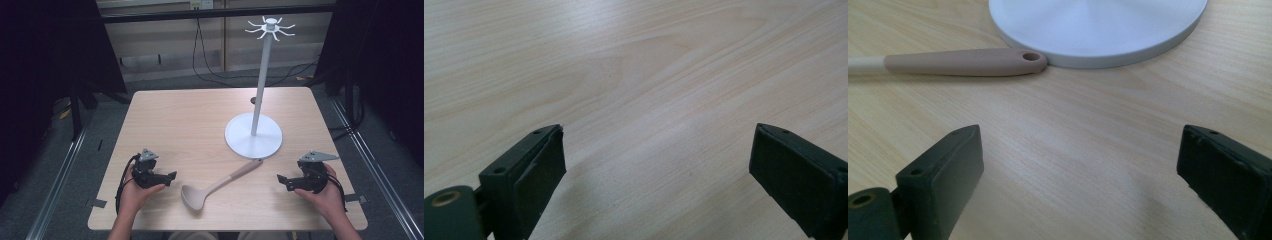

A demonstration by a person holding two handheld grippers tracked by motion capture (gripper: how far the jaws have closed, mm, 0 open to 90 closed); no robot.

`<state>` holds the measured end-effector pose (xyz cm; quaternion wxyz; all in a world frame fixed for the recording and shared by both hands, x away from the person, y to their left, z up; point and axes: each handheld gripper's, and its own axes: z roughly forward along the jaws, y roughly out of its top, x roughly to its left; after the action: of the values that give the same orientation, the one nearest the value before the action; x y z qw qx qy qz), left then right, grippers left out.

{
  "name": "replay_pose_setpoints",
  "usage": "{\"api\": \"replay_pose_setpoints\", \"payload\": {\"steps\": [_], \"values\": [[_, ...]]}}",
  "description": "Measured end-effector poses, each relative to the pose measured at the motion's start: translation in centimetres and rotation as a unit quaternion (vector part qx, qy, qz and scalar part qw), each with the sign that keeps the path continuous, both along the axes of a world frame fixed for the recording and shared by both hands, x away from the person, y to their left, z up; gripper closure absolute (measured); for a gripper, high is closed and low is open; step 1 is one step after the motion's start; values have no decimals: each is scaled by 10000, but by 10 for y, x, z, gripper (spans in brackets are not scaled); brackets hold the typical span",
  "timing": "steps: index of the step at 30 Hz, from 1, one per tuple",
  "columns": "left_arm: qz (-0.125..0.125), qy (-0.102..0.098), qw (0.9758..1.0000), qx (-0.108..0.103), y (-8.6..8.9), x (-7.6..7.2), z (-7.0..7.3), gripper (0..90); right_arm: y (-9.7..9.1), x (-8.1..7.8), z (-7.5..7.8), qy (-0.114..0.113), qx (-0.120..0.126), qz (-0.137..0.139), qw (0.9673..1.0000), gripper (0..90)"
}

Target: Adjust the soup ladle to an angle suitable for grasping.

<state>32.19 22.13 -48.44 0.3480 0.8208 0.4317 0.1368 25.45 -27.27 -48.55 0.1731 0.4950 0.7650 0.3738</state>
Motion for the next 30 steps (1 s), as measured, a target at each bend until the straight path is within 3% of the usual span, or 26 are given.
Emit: {"api": "replay_pose_setpoints", "payload": {"steps": [9, 10, 20, 22, 28, 30], "values": [[-58, 31, 9999, -137, -7, 0, 5, 82, -2, -3, 1, -26, 18, -4, 10000, 45], [-151, 36, 9999, -32, -7, 0, 6, 82, -2, -3, 1, -26, 18, -4, 10000, 45], [-355, 50, 9993, -71, -21, 1, 19, 102, -6, -7, 3, -47, 72, -70, 9999, 46], [-418, 59, 9991, 41, -23, 2, 22, 103, -6, -7, 5, -83, 106, -98, 9999, 47], [-543, 48, 9984, 124, -31, 1, 29, 108, -4, -7, 6, -115, 74, -73, 9999, 47], [-621, 135, 9979, 139, -35, 0, 30, 108, -3, -6, 7, -122, 80, -48, 9999, 47]]}}
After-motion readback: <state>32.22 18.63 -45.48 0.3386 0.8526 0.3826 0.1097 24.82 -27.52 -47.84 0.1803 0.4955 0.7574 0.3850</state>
